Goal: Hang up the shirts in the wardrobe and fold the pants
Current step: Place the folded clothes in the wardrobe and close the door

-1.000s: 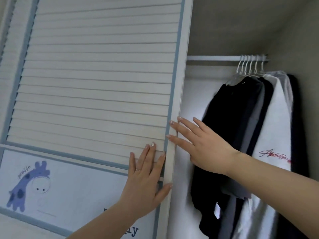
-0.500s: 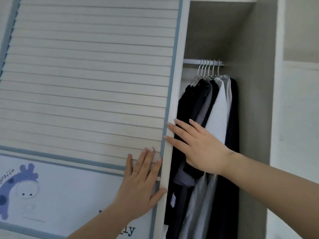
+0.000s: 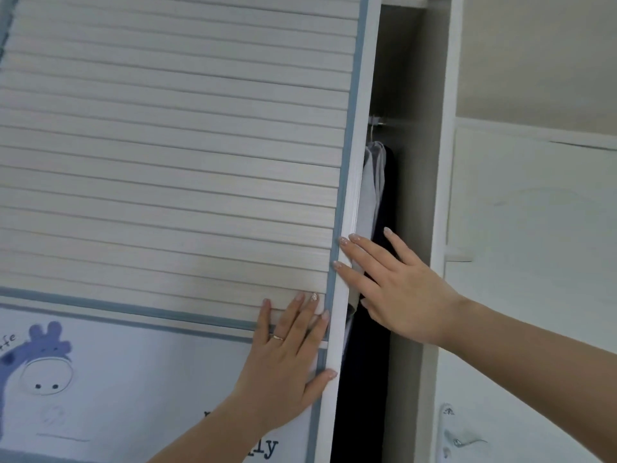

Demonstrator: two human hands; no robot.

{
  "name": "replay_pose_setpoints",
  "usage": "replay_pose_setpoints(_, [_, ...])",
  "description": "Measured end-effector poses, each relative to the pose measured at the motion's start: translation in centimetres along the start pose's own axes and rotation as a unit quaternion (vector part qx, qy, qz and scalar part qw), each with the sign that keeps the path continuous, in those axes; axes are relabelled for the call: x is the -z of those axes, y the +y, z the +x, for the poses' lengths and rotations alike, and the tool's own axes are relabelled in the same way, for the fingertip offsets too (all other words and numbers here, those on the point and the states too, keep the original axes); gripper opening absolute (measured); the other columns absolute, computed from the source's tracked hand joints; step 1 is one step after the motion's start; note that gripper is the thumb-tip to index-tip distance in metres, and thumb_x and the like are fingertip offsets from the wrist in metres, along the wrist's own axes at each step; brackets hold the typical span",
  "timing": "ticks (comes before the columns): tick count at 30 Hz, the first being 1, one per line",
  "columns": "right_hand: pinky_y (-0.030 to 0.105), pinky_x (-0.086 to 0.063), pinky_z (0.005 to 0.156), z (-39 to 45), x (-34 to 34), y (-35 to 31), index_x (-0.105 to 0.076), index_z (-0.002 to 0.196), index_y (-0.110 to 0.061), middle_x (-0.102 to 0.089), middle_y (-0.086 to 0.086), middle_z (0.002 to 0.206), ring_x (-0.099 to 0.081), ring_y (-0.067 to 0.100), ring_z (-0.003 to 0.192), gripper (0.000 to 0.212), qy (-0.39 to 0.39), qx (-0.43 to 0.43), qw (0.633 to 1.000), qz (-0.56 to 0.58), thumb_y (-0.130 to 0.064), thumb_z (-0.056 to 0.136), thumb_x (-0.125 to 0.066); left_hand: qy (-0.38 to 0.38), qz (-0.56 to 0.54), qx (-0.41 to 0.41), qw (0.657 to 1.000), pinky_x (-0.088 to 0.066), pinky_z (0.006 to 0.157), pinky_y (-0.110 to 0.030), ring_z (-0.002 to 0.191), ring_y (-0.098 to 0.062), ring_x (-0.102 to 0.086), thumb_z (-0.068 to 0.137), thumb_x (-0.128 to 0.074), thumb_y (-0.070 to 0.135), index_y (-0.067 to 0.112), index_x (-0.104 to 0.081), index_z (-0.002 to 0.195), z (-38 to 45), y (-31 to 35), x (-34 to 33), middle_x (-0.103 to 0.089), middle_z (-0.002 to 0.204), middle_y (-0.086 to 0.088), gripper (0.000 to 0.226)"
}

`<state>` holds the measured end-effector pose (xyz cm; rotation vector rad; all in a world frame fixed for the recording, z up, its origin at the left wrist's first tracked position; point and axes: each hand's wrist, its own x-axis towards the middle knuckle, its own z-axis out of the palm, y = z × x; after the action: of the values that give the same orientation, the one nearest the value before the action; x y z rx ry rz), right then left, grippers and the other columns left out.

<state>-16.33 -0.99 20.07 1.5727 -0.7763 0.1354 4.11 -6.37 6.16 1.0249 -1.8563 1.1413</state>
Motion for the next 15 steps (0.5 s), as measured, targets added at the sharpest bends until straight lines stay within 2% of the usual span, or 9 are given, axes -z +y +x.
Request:
replay_pose_setpoints(10, [0.06, -0.023, 0.111, -3.5, 0.5, 2.0, -0.043, 0.141, -0.014, -0.036, 0.017, 0.149, -0.031, 0.032, 0.14, 0.067, -0.044, -0.018, 0.999, -0.016, -0.056, 0.09, -0.045, -0.018, -0.008, 0.0, 1.0, -0.02, 0.108, -0.064, 0.144, -0.029, -0.024, 0.087, -0.045, 0.061, 0.014, -0.041, 0.143, 2.0, 4.3, -0.1, -0.034, 0.153, -0.011, 0.074])
replay_pose_setpoints(15, [0.059, -0.024, 0.111, -4.6, 0.4, 2.4, -0.037, 0.144, -0.015, -0.03, 0.017, 0.151, -0.026, 0.032, 0.142, 0.07, -0.064, -0.021, 0.997, -0.025, -0.059, 0.09, -0.042, -0.022, -0.017, 0.0, 1.0, -0.019, 0.108, -0.063, 0.144, -0.029, -0.024, 0.085, -0.046, 0.061, 0.014, -0.041, 0.143, 2.5, 5.5, -0.1, -0.034, 0.152, -0.011, 0.074])
